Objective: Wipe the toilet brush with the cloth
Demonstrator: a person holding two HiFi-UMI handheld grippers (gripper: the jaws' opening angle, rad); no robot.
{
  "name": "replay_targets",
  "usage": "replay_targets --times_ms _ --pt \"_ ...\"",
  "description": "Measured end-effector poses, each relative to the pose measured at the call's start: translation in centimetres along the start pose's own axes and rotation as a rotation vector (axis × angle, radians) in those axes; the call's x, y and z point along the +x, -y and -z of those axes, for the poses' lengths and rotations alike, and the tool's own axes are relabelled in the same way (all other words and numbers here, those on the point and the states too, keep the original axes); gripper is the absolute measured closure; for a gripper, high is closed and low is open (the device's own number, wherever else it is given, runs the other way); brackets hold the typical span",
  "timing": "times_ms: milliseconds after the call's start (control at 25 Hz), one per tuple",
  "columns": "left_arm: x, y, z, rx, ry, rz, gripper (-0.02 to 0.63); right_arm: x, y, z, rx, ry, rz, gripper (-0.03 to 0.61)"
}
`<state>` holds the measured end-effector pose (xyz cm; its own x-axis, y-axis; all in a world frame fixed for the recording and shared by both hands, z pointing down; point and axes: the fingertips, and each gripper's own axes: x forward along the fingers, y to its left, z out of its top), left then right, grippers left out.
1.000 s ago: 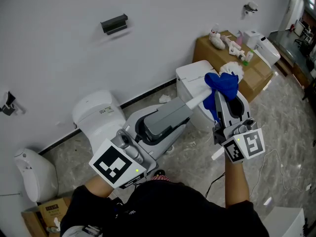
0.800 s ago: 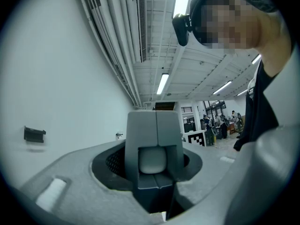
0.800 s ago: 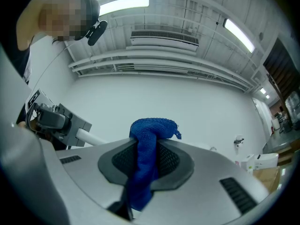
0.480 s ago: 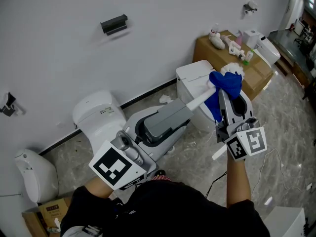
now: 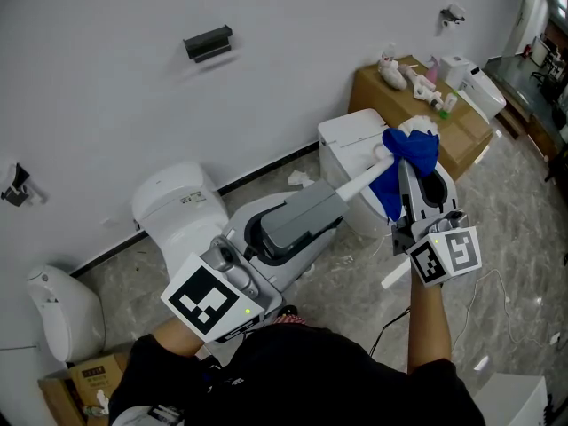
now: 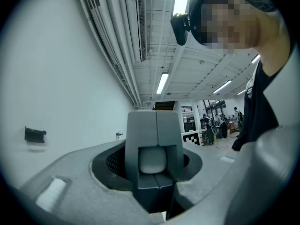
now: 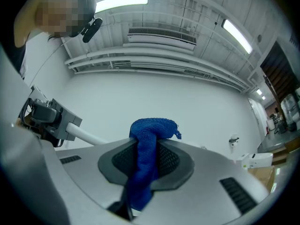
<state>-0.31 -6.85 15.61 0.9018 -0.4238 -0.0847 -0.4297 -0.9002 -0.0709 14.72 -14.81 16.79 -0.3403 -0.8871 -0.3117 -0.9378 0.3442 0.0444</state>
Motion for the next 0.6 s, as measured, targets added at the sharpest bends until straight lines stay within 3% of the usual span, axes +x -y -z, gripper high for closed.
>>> replay_targets --times_ms 600 --pt "0.0 0.0 -0.1 0.003 0.007 0.002 0.433 0.1 1.3 0.4 -0.01 -0.009 0.028 0.502"
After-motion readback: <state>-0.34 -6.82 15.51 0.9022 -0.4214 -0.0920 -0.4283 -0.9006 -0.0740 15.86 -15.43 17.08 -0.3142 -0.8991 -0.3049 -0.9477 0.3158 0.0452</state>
